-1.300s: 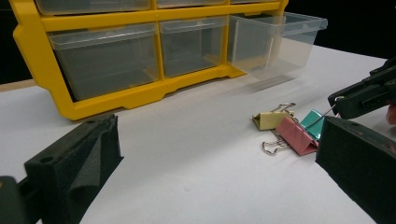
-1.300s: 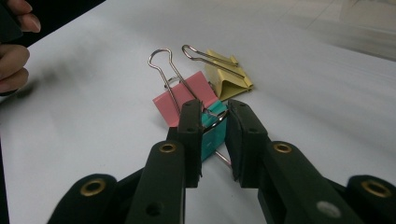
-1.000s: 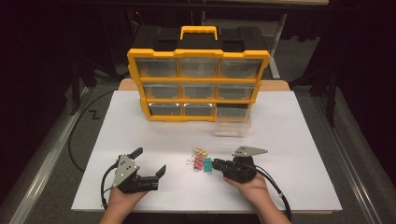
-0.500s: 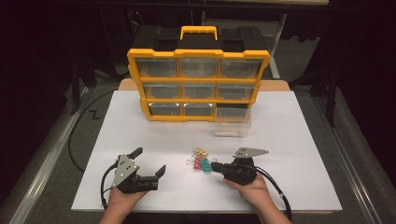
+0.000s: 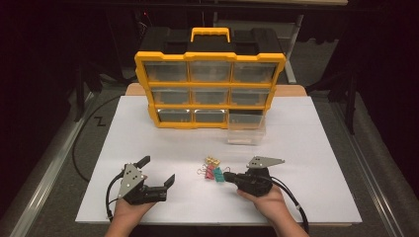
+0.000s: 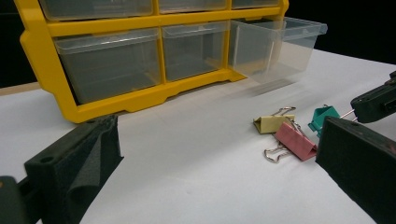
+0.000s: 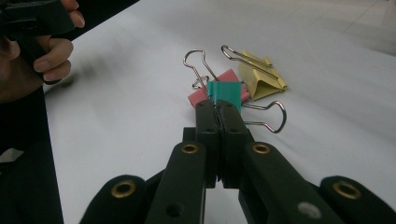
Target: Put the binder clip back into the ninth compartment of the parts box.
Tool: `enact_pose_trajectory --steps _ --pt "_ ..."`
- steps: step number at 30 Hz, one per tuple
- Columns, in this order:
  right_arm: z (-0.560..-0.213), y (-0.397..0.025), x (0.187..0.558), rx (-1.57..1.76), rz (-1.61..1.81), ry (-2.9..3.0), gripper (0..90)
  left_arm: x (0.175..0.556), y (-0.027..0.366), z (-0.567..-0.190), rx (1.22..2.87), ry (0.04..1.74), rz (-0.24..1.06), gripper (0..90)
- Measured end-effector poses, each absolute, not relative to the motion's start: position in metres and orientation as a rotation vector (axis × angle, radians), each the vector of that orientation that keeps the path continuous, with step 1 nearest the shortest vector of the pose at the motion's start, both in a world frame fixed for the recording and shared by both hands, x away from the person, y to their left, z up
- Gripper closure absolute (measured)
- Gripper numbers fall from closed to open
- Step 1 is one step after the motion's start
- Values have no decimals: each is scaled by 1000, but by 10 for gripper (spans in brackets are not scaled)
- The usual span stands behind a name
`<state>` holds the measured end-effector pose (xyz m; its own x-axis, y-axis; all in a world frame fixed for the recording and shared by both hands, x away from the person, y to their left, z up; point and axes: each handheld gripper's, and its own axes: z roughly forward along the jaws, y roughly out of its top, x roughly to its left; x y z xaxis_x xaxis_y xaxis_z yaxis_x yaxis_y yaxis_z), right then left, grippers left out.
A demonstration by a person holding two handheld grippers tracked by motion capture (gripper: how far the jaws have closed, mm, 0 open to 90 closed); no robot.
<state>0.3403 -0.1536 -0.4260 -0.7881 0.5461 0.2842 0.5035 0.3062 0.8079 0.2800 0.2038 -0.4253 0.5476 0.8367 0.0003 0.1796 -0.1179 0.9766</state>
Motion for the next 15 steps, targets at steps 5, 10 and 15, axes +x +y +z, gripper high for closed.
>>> enact_pose_trajectory --steps 5,10,15 --pt "-424 -155 339 984 1502 2499 900 280 204 -425 1622 876 705 6" --pt "-422 -156 338 965 1474 2497 900 280 204 -425 1619 875 706 6" --pt "-419 -159 338 921 1432 2494 900 280 204 -425 1619 873 708 6"
